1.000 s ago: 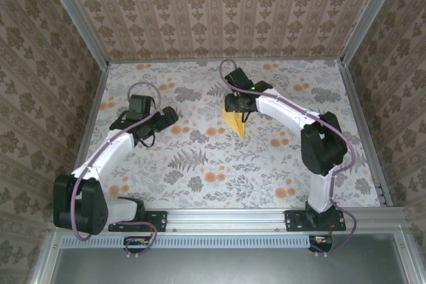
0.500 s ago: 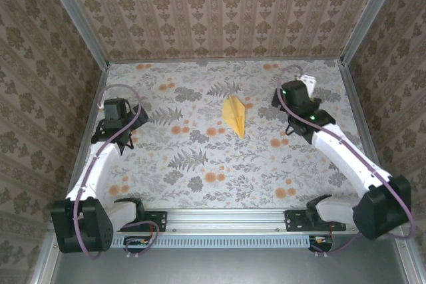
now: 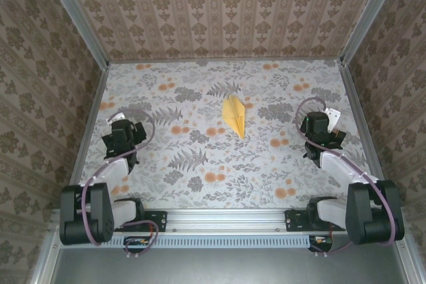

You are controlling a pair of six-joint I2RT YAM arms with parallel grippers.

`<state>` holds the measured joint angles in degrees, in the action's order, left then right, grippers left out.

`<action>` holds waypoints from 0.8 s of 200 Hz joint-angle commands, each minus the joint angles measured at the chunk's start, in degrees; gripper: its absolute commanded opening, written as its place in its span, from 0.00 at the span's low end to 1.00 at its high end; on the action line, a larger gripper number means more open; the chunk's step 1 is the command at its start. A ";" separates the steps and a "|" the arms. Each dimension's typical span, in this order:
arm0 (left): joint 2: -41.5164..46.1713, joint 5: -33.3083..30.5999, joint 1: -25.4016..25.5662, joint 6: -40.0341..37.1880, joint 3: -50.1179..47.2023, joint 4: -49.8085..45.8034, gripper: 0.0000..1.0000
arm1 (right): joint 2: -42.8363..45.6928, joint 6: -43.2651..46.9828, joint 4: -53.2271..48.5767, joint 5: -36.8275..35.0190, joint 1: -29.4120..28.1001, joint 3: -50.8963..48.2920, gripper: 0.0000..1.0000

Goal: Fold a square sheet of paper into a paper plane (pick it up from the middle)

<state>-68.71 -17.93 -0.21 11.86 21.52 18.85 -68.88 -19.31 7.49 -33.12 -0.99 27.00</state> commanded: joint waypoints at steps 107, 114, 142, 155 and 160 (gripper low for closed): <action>-18.93 18.11 -0.84 -12.29 0.61 32.28 1.00 | -14.48 14.29 39.81 22.07 0.20 -4.77 1.00; -18.76 18.23 -0.69 -12.34 0.22 32.15 1.00 | -15.42 14.68 40.79 22.85 0.18 -4.85 1.00; -19.09 16.78 -0.16 -12.69 0.54 31.89 1.00 | -18.82 16.05 44.70 25.29 -0.06 -5.23 1.00; -19.17 13.27 1.26 -13.27 1.13 30.90 1.00 | -18.74 16.06 43.43 25.24 -0.15 -4.64 1.00; -19.23 11.64 1.86 -13.40 1.23 30.77 1.00 | -18.69 16.07 42.86 25.07 -0.15 -4.37 1.00</action>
<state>-87.46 -2.39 -0.38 0.69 21.39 47.90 -87.09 -4.64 46.85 -10.39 -0.82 22.50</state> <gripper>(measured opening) 0.996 0.996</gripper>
